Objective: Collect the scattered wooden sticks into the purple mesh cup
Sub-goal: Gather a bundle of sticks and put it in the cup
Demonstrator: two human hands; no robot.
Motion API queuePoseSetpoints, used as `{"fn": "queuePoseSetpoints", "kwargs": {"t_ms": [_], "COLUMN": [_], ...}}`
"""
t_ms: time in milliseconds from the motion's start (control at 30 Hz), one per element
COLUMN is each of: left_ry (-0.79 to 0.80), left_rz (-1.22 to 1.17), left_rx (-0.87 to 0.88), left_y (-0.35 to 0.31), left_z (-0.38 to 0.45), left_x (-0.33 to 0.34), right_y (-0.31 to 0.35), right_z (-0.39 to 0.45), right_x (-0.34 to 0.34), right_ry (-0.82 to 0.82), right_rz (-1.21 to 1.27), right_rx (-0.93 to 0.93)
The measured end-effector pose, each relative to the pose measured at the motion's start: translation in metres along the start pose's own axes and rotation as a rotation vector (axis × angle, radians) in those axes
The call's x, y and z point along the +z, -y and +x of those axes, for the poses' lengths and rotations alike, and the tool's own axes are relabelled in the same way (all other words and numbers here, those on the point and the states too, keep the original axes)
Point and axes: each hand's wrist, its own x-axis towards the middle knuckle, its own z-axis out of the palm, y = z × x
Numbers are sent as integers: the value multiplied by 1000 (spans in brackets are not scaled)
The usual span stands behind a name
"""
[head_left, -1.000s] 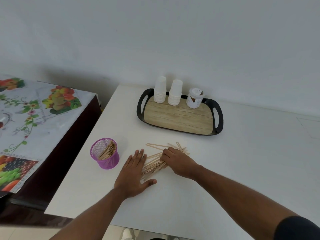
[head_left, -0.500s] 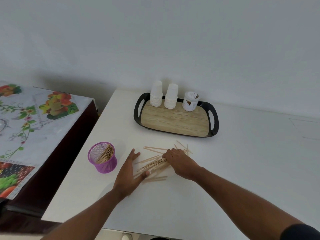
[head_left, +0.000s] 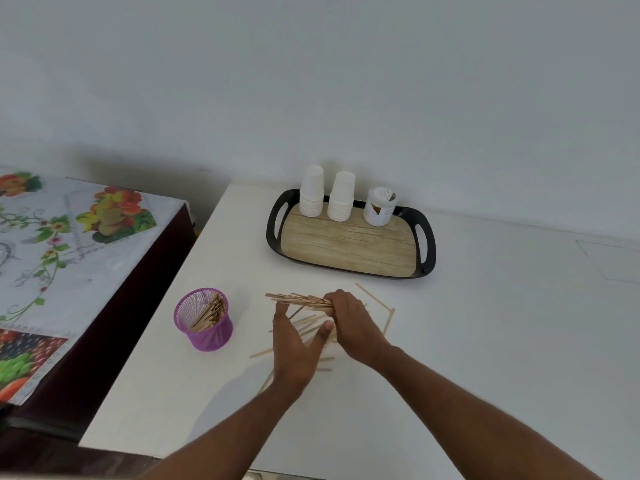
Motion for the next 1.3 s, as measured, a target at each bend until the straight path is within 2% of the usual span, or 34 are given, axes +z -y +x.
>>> {"fn": "queuePoseSetpoints", "kwargs": {"t_ms": [67,167,267,400,667,800,900,1033,1300], "left_ry": [-8,63,82,123,-37,5,80,161,89], "left_rz": [73,223,252,98,-243,-562,-723,-742,-753], "left_rx": [-2,71,103,-4,-238,-405,-444,-466,-691], "left_y": [6,14,11,-6,-36,-45,-46,-48,-44], "left_z": [3,6,11,16,24,28,30,32,39], "left_x": [-1,-1,5,12,22,26,23,24,23], "right_y": [4,8,14,23,36,32,28,26,28], "right_z": [-2,-4,-3,4,19,24,26,26,15], "right_x": [6,14,18,19,19,25,24,25,21], "right_ry": [-5,-29,-56,-83,-146,-94,-68,10,112], "right_rz": [14,51,83,129,124,35,-17,-202,-371], "right_rx": [33,66,86,131,201,257,282,187,22]}}
